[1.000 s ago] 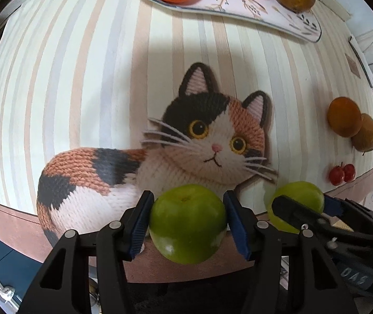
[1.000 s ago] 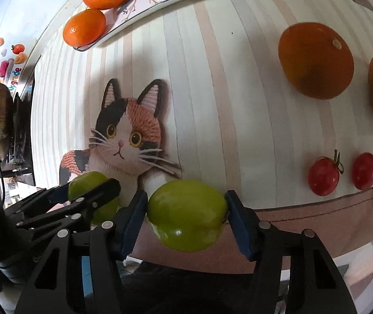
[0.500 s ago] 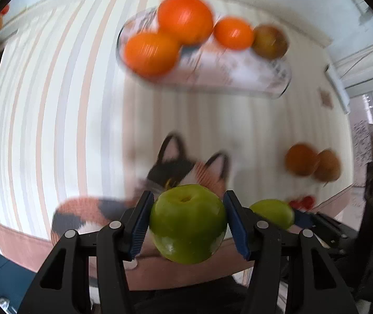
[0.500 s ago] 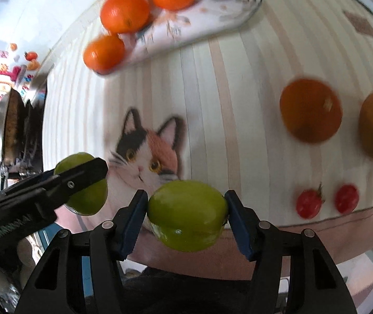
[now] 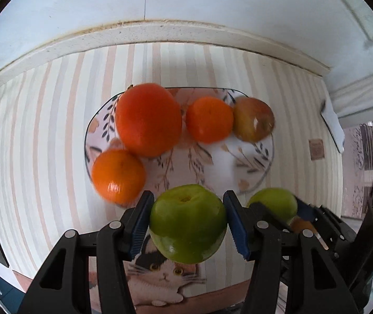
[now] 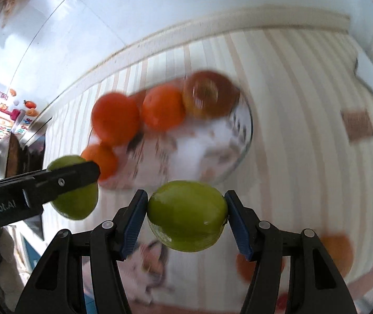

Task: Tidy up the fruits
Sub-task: 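Set both green apples on the plate and open both tools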

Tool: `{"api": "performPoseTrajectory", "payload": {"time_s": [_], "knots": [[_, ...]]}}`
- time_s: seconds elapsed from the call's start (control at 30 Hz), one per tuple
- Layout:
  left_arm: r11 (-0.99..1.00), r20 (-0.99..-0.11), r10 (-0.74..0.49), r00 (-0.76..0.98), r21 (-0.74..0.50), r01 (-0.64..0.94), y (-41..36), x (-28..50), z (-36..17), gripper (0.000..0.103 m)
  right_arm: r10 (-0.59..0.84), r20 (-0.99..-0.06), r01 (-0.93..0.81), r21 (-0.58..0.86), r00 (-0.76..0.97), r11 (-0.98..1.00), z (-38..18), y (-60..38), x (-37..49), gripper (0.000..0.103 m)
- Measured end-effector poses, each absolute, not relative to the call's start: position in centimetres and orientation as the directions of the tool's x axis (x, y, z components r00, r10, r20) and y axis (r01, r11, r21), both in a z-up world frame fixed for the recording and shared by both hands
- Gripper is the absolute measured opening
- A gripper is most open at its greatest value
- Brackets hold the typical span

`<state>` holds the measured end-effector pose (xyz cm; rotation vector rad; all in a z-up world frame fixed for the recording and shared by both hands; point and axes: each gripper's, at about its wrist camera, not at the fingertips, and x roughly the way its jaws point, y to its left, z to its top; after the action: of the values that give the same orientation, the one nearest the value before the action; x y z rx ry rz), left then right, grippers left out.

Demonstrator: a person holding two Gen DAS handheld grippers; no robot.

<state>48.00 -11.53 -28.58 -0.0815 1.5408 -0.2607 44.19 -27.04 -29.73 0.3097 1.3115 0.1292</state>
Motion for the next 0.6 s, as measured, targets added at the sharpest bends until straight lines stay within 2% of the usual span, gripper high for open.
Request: {"api": "performPoseTrajectory", "payload": {"time_s": [0.33, 0.6], "knots": [[0.985, -0.99, -0.12, -0.069, -0.128, 0.115, -12.2, 50.8, -32.1, 0.052, 0.176, -0.95, -0.031, 0.174, 0.257, 0.984, -32.7, -25.2, 47.7, 0.063], [0.986, -0.993, -0.1, -0.056, -0.106, 0.128, -13.5, 51.2, -32.3, 0.054, 0.164, -0.96, -0.033, 0.16, 0.228, 0.986, -34.2, -24.8, 48.2, 0.063]]}}
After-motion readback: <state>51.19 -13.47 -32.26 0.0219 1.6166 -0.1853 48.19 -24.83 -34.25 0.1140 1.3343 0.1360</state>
